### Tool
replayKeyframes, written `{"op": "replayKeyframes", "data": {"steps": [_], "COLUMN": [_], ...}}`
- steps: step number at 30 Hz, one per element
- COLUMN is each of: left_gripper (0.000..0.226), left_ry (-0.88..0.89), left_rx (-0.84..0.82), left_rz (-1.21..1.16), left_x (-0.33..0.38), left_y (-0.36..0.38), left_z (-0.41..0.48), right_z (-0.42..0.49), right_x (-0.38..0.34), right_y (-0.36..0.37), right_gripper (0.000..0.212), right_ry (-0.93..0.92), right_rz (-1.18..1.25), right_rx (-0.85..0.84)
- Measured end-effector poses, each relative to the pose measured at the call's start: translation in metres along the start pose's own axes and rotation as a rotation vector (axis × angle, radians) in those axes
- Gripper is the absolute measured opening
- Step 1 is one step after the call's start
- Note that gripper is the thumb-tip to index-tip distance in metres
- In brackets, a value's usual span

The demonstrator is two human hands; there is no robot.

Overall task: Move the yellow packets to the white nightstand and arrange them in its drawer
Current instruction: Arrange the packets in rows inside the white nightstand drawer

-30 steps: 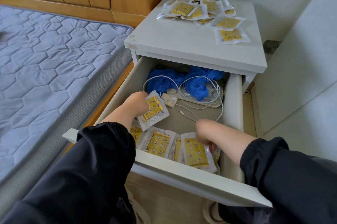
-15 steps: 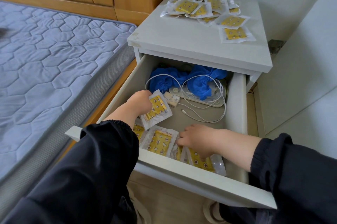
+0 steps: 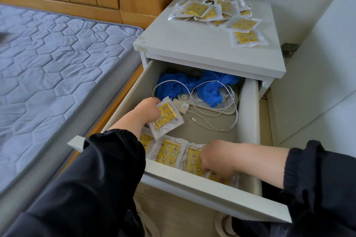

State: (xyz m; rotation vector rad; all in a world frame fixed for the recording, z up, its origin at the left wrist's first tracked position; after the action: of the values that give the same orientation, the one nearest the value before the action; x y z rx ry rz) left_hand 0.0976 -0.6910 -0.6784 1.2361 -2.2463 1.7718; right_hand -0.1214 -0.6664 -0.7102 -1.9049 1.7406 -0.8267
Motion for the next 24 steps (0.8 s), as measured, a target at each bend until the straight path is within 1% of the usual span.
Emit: {"op": "replayKeyframes", "data": {"steps": [2,3,4,6,7,9,10,11,12,13,14,15,16,19,21,22,24], "left_gripper": [0.053,0.051,0.049,0.043,0.041,0.037,0.035,0.034,0.034,0.033,0.033,0.032,0.032,0.029,0.031,0.036,0.054], "left_ry": [-0.005,-0.003,-0.001,0.002,0.005,0.015,0.026,0.042,0.065,0.088,0.108,0.125,0.139,0.135,0.101,0.085,0.065], "left_rx": [-0.012,-0.019,-0.023,-0.038,-0.054,-0.113,-0.154,-0.195,-0.229,-0.256,-0.273,-0.28,-0.281,-0.271,-0.245,-0.217,-0.151], "left_rz": [-0.034,-0.051,-0.071,-0.128,-0.157,-0.214,-0.239,-0.261,-0.276,-0.287,-0.293,-0.285,-0.251,-0.029,0.152,0.208,0.224], "left_x": [0.002,0.003,0.004,0.008,0.01,0.014,0.017,0.019,0.022,0.024,0.026,0.026,0.026,0.016,0.007,0.003,-0.001], "left_y": [-0.001,-0.002,-0.003,-0.005,-0.007,-0.008,-0.007,-0.006,-0.005,-0.005,-0.005,-0.006,-0.006,-0.007,-0.007,-0.008,-0.011], "left_z": [-0.001,-0.002,-0.003,-0.005,-0.007,-0.01,-0.012,-0.014,-0.016,-0.018,-0.018,-0.019,-0.019,-0.018,-0.018,-0.019,-0.018], "right_z": [-0.004,-0.007,-0.012,-0.022,-0.026,-0.029,-0.029,-0.026,-0.02,-0.014,-0.008,-0.002,0.002,0.021,0.037,0.046,0.063], "right_x": [0.001,0.005,0.012,0.03,0.043,0.069,0.079,0.086,0.091,0.092,0.09,0.088,0.087,0.086,0.079,0.074,0.062], "right_y": [-0.001,-0.004,-0.008,-0.018,-0.023,-0.028,-0.028,-0.025,-0.023,-0.023,-0.025,-0.028,-0.031,-0.038,-0.044,-0.049,-0.056], "right_gripper": [0.041,0.045,0.047,0.046,0.047,0.054,0.059,0.063,0.062,0.055,0.044,0.034,0.027,0.017,0.009,0.007,0.018], "right_ry": [0.015,0.055,0.118,0.263,0.348,0.517,0.584,0.624,0.627,0.598,0.555,0.526,0.53,0.615,0.643,0.647,0.639], "right_rz": [0.087,0.216,0.397,0.742,0.861,1.077,1.204,1.346,1.51,1.7,1.887,2.023,2.078,2.029,2.005,1.988,1.931], "right_rx": [-0.025,-0.014,0.021,0.168,0.28,0.497,0.563,0.58,0.569,0.548,0.526,0.521,0.526,0.549,0.502,0.463,0.392]}}
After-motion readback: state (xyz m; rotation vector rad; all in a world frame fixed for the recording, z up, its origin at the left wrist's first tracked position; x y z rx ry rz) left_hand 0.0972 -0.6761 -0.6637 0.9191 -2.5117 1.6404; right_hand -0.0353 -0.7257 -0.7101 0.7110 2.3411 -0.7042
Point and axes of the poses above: each hand's wrist, its own z-axis towards the middle knuckle, its own y-axis out of the palm, x = y × z, the point moved 5 cm from there along z, towards the middle knuckle, and after that the axes turned 2 degrees about x, right-handed, at the moved point
